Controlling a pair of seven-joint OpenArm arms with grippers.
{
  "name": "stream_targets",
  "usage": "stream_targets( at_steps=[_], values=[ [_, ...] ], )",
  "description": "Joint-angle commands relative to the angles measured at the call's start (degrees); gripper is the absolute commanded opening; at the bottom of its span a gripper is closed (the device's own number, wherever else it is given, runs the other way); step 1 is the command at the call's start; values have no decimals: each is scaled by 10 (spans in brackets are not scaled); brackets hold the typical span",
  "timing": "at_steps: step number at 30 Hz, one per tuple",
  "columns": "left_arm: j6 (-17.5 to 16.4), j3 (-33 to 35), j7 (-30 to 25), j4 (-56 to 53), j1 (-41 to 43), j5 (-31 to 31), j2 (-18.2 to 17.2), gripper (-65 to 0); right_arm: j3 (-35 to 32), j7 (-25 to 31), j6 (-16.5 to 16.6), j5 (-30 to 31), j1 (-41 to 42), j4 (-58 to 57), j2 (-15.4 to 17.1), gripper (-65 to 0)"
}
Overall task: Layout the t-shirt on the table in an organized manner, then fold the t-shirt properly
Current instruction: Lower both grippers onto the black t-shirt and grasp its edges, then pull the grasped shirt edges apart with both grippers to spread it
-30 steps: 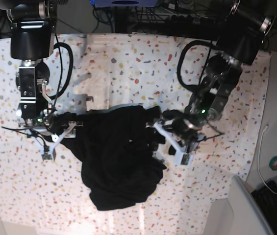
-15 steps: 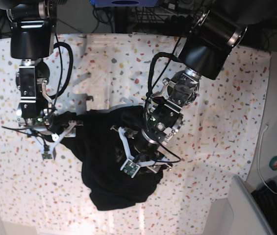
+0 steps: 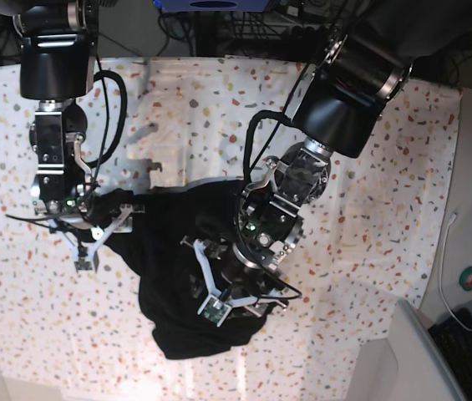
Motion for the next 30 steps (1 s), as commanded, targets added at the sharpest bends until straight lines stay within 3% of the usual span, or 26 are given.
stream_targets(
  at_steps=[1, 5, 7, 12, 15, 19, 21, 22, 24, 27, 30],
  values=[
    [14, -15, -14, 9, -12, 3, -3, -281, 0, 9, 1, 2, 13, 11, 3, -231],
    [67, -58, -15, -8, -18, 0, -2, -281, -1, 9, 1, 2, 13, 11, 3, -230],
    [69, -63, -17, -21, -29, -2, 0, -281, -1, 9, 1, 2, 13, 11, 2, -230],
    [68, -61, -92, -108, -59, -2, 17, -276, -1, 7, 1, 2, 13, 11, -9, -230],
    [68, -58, -101, -191, -84, -2, 33, -281, -1, 6, 1, 2, 13, 11, -10, -230],
    [70, -64, -120, -220, -90, -3, 42, -286, -1, 6, 1, 2, 12, 11, -10, -231],
    [70, -64, -123, -221, -91, -3, 39, -349, 1, 6, 2, 1, 11, 11, -9, -246],
    [70, -64, -123, -221, -89, -3, 32, -411, 3, 6, 2, 0, 10, 11, -8, -279],
    [70, -64, -122, -218, -78, -3, 12, -629, 4, 10, 2, -1, 3, 11, -5, -414],
    [70, -65, -94, -183, -29, -3, -24, -650, 5, 11, 2, 1, 1, 7, 18, -650],
    [88, -96, -44, -72, 58, -4, -61, -650, 20, 24, 1, 1, 11, -21, 34, -650]
  ],
)
